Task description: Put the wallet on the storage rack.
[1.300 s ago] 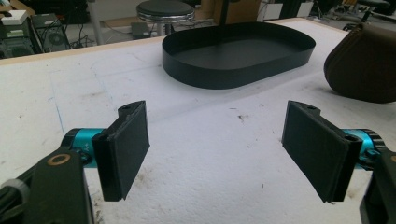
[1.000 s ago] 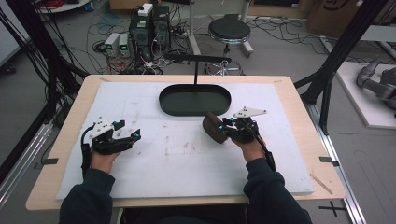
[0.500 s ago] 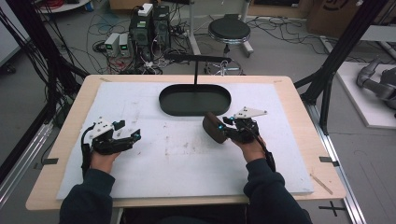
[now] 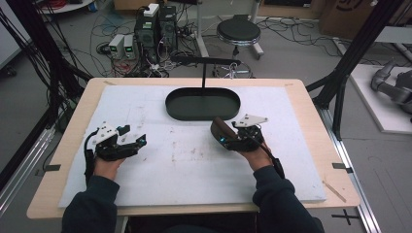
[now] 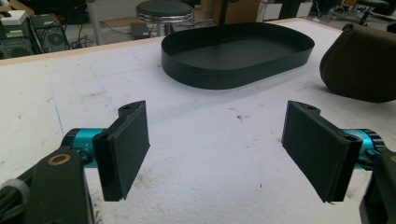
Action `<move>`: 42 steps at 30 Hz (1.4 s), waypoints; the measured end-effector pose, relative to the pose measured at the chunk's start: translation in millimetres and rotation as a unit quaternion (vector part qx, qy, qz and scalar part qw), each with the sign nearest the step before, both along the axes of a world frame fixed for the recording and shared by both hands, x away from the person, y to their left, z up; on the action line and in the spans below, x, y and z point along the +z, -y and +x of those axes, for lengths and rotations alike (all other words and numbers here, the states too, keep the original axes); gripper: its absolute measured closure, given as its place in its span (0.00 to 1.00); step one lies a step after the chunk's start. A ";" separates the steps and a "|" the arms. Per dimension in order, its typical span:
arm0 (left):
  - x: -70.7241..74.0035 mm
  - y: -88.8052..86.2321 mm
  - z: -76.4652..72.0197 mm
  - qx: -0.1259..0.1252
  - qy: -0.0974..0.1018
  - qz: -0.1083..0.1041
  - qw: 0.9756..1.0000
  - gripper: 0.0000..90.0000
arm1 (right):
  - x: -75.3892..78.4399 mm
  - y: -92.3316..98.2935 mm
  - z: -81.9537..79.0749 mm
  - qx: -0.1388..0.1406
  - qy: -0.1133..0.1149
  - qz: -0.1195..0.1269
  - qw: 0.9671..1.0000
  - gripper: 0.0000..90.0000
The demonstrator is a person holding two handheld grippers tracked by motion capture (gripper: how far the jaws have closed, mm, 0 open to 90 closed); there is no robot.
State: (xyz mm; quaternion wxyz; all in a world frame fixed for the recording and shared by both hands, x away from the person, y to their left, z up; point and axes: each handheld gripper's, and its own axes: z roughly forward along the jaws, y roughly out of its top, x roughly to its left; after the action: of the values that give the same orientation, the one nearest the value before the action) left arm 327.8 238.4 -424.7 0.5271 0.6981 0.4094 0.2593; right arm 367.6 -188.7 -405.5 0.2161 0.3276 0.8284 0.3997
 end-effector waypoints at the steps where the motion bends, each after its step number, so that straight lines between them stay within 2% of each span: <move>1: 0.1 0.1 -0.1 0.000 0.000 0.000 1.000 0.26 | -5.6 -5.1 2.5 0.004 -0.009 -0.021 1.000 0.39; 2: 0.1 0.1 -0.2 0.000 0.000 0.000 1.000 0.26 | -7.3 -7.3 3.2 0.007 -0.010 -0.029 1.000 0.47; 3: 0.1 -0.1 -0.2 0.000 0.001 0.000 1.000 0.26 | -7.3 -7.3 3.2 0.007 -0.010 -0.029 1.000 0.47; 4: 0.2 -0.3 -0.2 0.000 0.001 0.000 1.000 0.26 | -7.6 -9.1 3.1 0.012 -0.011 -0.036 0.999 0.62; 5: 0.1 -0.4 -0.2 0.000 0.001 0.000 1.000 0.26 | -7.6 -9.1 3.1 0.012 -0.011 -0.036 0.999 0.62; 7: 0.0 -0.4 0.0 0.000 0.001 0.000 1.000 0.26 | -4.3 -7.5 2.6 0.023 -0.012 -0.028 0.999 0.71; 9: -0.1 -0.4 0.3 -0.001 0.001 0.000 1.000 0.26 | -3.4 -6.8 2.7 0.025 -0.014 -0.025 0.999 0.71; 10: -0.3 -0.4 0.4 0.000 0.001 0.000 1.000 0.26 | -0.6 -5.5 4.3 0.027 -0.017 -0.012 0.999 0.72; 13: -0.3 -1.0 1.0 0.000 0.001 0.000 1.000 0.26 | 4.7 -5.6 8.0 0.026 -0.017 -0.004 1.000 0.73; 15: 0.0 -1.6 1.5 -0.001 0.003 -0.001 1.000 0.26 | 12.8 -8.0 16.9 0.027 -0.011 0.011 1.000 0.72; 17: 0.0 -1.6 1.6 -0.001 0.002 0.000 1.000 0.26 | 17.0 -10.1 22.5 0.031 -0.004 0.008 0.999 0.72; 18: 0.0 -1.7 1.7 -0.002 0.002 0.001 1.000 0.26 | 23.9 -15.0 32.3 0.030 -0.002 0.012 0.999 0.73; 19: 0.0 -1.7 1.7 -0.002 0.002 0.001 1.000 0.26 | 23.9 -15.0 32.3 0.030 -0.002 0.012 0.999 0.73; 20: 0.1 -1.8 1.8 -0.003 0.004 0.001 1.000 0.26 | 30.9 -20.2 42.9 0.028 0.002 0.017 0.999 0.72; 22: 0.6 -2.4 1.6 -0.003 0.006 0.001 1.000 0.26 | 34.4 -22.8 49.1 0.028 0.006 0.020 0.999 0.72; 23: 0.9 -2.7 1.6 -0.003 0.008 0.001 1.000 0.26 | 37.5 -25.2 55.0 0.029 0.008 0.027 0.999 0.73; 24: 1.1 -3.0 1.3 -0.003 0.009 0.001 1.000 0.26 | 42.9 -30.1 68.1 0.026 0.007 0.037 0.999 0.73; 25: 1.3 -3.3 1.3 -0.003 0.010 0.000 1.000 0.26 | 42.9 -30.1 68.1 0.026 0.007 0.037 0.999 0.73; 26: 1.3 -3.5 1.2 -0.002 0.011 -0.001 1.000 0.26 | 45.7 -35.2 81.2 0.023 0.005 0.047 0.999 0.72; 27: 1.5 -3.8 1.2 -0.003 0.011 -0.001 1.000 0.26 | 45.7 -35.2 81.2 0.023 0.005 0.047 0.999 0.72; 29: 1.7 -3.9 1.1 -0.005 0.013 -0.001 1.000 0.26 | 45.9 -41.2 93.9 0.017 0.002 0.047 0.999 0.73; 33: 2.2 -4.1 0.7 -0.004 0.014 -0.001 1.000 0.26 | 37.5 -56.1 121.6 0.005 -0.022 0.054 0.998 0.72; 38: 2.2 -4.9 0.9 -0.004 0.013 -0.002 1.000 0.26 | 25.7 -65.9 135.3 -0.009 -0.037 0.050 0.998 0.72; 39: 2.2 -4.9 0.9 -0.004 0.013 -0.002 1.000 0.26 | 22.4 -67.5 138.4 -0.011 -0.044 0.050 0.998 0.72; 40: 2.2 -4.9 0.9 -0.004 0.013 -0.002 1.000 0.26 | 16.9 -70.4 145.2 -0.013 -0.067 0.057 0.996 0.72; 42: 2.2 -4.9 0.9 -0.005 0.013 -0.002 1.000 0.26 | 14.0 -71.8 146.9 -0.016 -0.066 0.062 0.996 0.72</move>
State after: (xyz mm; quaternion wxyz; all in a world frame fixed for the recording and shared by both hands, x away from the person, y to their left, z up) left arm 328.8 243.3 -422.6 0.5351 0.6955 0.3996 0.2650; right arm 514.5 -116.9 -391.5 0.1468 0.3792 0.8091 0.4242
